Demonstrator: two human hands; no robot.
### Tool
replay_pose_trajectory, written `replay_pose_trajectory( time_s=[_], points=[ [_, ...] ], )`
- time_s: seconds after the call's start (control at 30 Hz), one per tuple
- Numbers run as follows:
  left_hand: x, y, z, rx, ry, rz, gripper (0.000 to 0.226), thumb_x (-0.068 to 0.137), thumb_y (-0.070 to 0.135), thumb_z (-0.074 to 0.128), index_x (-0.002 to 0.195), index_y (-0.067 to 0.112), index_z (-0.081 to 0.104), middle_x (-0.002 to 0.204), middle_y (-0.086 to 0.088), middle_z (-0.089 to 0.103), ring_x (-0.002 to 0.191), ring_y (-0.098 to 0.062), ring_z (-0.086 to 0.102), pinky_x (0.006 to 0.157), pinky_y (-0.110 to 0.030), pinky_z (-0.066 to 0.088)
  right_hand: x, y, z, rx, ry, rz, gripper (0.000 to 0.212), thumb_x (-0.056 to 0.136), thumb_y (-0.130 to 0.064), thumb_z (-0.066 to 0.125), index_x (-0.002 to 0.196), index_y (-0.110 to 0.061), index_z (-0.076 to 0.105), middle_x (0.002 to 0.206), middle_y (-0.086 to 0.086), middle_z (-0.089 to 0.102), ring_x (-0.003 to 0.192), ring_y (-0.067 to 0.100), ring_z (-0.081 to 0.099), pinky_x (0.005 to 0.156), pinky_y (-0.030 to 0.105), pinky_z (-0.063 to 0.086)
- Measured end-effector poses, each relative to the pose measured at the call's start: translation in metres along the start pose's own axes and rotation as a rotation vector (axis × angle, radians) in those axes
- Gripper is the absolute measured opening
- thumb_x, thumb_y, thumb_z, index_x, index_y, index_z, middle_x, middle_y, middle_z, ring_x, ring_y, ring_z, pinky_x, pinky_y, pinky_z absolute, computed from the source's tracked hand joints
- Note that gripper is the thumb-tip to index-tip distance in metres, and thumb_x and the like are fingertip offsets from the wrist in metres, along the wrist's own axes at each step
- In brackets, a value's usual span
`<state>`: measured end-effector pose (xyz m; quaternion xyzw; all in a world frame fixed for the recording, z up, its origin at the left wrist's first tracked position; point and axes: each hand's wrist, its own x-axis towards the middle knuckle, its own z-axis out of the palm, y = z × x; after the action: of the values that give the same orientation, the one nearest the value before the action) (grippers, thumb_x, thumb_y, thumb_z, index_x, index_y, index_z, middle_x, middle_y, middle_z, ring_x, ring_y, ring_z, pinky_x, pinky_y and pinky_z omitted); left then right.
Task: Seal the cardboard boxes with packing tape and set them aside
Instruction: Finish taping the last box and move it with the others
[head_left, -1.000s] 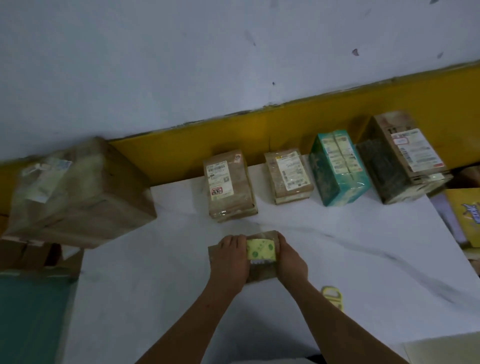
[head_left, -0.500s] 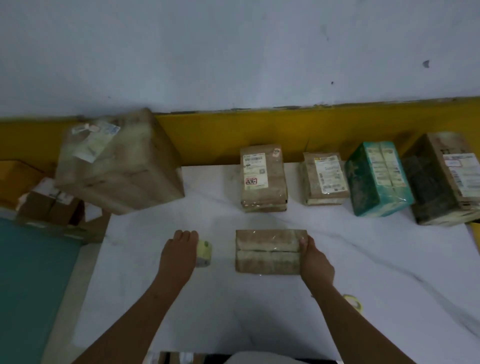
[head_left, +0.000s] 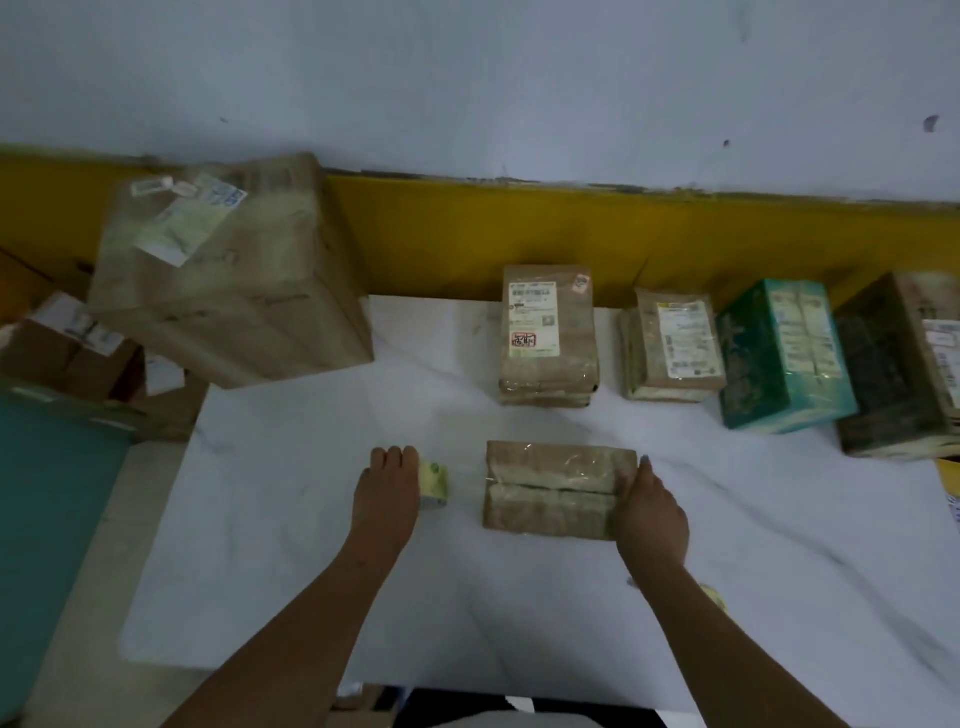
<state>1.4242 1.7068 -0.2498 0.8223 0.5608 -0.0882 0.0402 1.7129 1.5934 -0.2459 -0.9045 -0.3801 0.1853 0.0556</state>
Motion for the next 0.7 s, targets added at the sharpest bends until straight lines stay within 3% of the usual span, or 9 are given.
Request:
replay_pose_trajectory(
  time_s=[0.07,0.17,0.2,0.27,0.33,0.5,0.6,0.7],
  points=[
    [-0.004,0.008,0.013,-0.031,-0.055,-0.001,0.044,0.045,-0.006,0.076,0.085,0.001,0.059,0.072,-0.014,0.055,0.068,-0.033,0.056,0.045,-0.033,0.045,-0.003,-0.008,0.001,-0.094,0.109,-0.031,0.055,0.100,-0.014,0.038,0.151,-0.003,0.025,0.148,0.018,0.042,0.135,0.034,0.042,0.114,0.045,0.032],
    [-0.003,0.018,0.022,-0.042,-0.069,0.005,0.042,0.048,-0.003,0.073,0.087,0.002,0.060,0.074,-0.014,0.056,0.068,-0.032,0.056,0.048,-0.034,0.045,-0.016,-0.039,-0.002,-0.159,0.130,-0.172,0.072,0.092,-0.008,0.051,0.154,-0.004,0.015,0.162,0.015,0.014,0.150,0.029,0.013,0.122,0.045,0.014],
    [-0.001,0.020,0.024,-0.027,-0.057,0.022,0.040,0.050,-0.002,0.072,0.088,0.002,0.060,0.075,-0.014,0.056,0.068,-0.032,0.056,0.050,-0.034,0.044,-0.023,-0.054,0.000,-0.140,0.131,-0.247,0.073,0.095,-0.018,0.051,0.155,-0.004,0.012,0.162,0.014,0.009,0.151,0.029,0.008,0.123,0.046,0.011],
    [0.001,0.021,0.027,-0.012,-0.034,0.053,0.038,0.052,-0.001,0.068,0.089,0.003,0.061,0.076,-0.014,0.056,0.067,-0.032,0.055,0.053,-0.035,0.044,-0.035,-0.085,0.014,-0.115,0.096,-0.372,0.075,0.100,-0.050,0.031,0.156,-0.009,0.004,0.162,0.013,-0.002,0.151,0.030,-0.002,0.122,0.049,0.002],
    [0.002,0.022,0.029,-0.023,-0.014,0.078,0.037,0.055,0.000,0.061,0.091,0.004,0.058,0.076,-0.013,0.055,0.065,-0.031,0.054,0.054,-0.036,0.043,-0.041,-0.106,0.034,-0.157,0.012,-0.406,0.089,0.092,-0.071,0.017,0.156,-0.013,-0.003,0.161,0.016,-0.010,0.149,0.033,-0.013,0.120,0.053,-0.008],
    [-0.005,0.014,0.038,-0.145,-0.008,0.130,0.050,0.053,0.005,0.060,0.101,0.008,0.046,0.078,-0.011,0.055,0.062,-0.029,0.054,0.054,-0.033,0.039,-0.036,-0.100,0.059,-0.274,-0.021,-0.454,0.088,0.089,-0.061,0.028,0.155,-0.008,0.006,0.161,0.024,-0.003,0.147,0.043,-0.011,0.116,0.064,0.003],
    [-0.015,0.012,0.044,-0.233,-0.103,0.252,0.053,0.063,0.036,0.056,0.110,0.014,0.046,0.088,-0.006,0.057,0.072,-0.028,0.059,0.062,-0.036,0.042,-0.022,-0.087,0.052,-0.337,-0.086,-0.601,0.086,0.089,-0.055,0.027,0.155,-0.006,0.002,0.159,0.026,-0.008,0.147,0.043,-0.013,0.116,0.065,0.005],
    [-0.023,0.028,0.040,-0.325,-0.316,0.289,0.071,0.076,0.065,0.046,0.130,0.019,0.039,0.113,-0.003,0.049,0.103,-0.025,0.050,0.086,-0.040,0.038,-0.003,-0.071,0.038,-0.382,-0.085,-0.680,0.090,0.087,-0.057,0.033,0.156,-0.006,0.006,0.160,0.025,-0.008,0.148,0.040,-0.009,0.116,0.062,0.008]
  ],
)
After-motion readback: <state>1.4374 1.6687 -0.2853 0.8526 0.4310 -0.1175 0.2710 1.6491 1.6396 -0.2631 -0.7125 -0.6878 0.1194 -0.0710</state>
